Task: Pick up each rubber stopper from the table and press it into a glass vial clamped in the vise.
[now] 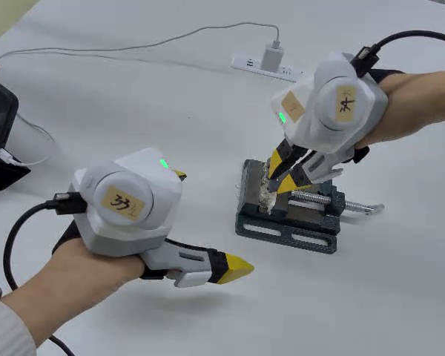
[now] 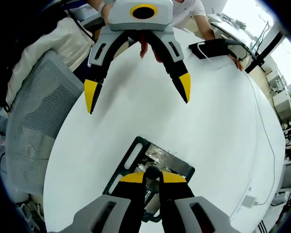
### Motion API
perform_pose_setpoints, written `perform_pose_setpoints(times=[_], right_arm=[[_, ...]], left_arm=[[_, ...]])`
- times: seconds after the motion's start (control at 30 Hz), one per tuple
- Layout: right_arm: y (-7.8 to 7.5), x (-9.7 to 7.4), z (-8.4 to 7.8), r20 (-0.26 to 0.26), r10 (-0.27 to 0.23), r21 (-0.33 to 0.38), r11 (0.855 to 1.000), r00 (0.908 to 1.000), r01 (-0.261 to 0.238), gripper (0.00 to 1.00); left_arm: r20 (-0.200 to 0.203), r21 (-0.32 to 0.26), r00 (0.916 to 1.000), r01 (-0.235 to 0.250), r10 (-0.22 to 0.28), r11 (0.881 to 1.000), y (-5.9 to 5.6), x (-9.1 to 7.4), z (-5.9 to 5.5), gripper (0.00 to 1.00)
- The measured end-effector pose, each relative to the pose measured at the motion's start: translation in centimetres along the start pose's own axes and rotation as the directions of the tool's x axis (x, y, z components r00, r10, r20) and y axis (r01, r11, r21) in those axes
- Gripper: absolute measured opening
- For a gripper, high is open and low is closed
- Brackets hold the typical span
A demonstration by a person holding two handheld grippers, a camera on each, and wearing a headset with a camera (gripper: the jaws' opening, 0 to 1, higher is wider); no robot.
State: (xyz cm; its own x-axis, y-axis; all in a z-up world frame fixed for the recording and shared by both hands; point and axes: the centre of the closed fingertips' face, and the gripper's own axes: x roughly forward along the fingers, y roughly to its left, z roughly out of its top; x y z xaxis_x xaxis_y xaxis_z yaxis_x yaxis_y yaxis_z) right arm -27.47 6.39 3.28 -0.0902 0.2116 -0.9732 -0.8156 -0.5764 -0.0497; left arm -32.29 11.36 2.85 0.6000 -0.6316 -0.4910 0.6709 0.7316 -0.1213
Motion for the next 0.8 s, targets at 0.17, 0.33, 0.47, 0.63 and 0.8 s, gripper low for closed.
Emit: perform_pose_setpoints(times=[0.17,0.33,0.47,0.63,0.8], right_arm=[[-0.08,0.24,-0.04,-0.006,0.011,0.002,1.000,0.9999,-0.011,0.06],[-0.25,0.37,-0.02,-0.009,0.017,0.018,1.000,0.9998,-0.017,0.06],[-0.40,0.41,-0.04,-0.011,0.028,0.087,0.996,0.9995,-0.027,0.06],[-0.59,0.54,-0.09,-0.013,0.034,0.162,0.986,0.9993,-0.031,0.06],[-0.26,0.57,-0.12,-0.008,0.030,0.147,0.989,0.9995,-0.029,0.05]], left_arm=[[-0.003,-0.002,1.0000,0.001,-0.001,1.000,0.01,0.05,-0.11,0.95],[-0.002,-0.002,1.0000,-0.001,0.001,1.000,0.09,0.05,-0.11,0.95],[-0.003,-0.005,1.0000,0.001,-0.001,1.000,0.04,0.11,-0.17,0.95],[0.000,-0.007,1.0000,0.005,-0.005,1.000,-0.07,0.21,-0.11,0.95],[0.002,-0.010,1.0000,0.006,-0.006,1.000,-0.10,0.26,-0.08,0.95]])
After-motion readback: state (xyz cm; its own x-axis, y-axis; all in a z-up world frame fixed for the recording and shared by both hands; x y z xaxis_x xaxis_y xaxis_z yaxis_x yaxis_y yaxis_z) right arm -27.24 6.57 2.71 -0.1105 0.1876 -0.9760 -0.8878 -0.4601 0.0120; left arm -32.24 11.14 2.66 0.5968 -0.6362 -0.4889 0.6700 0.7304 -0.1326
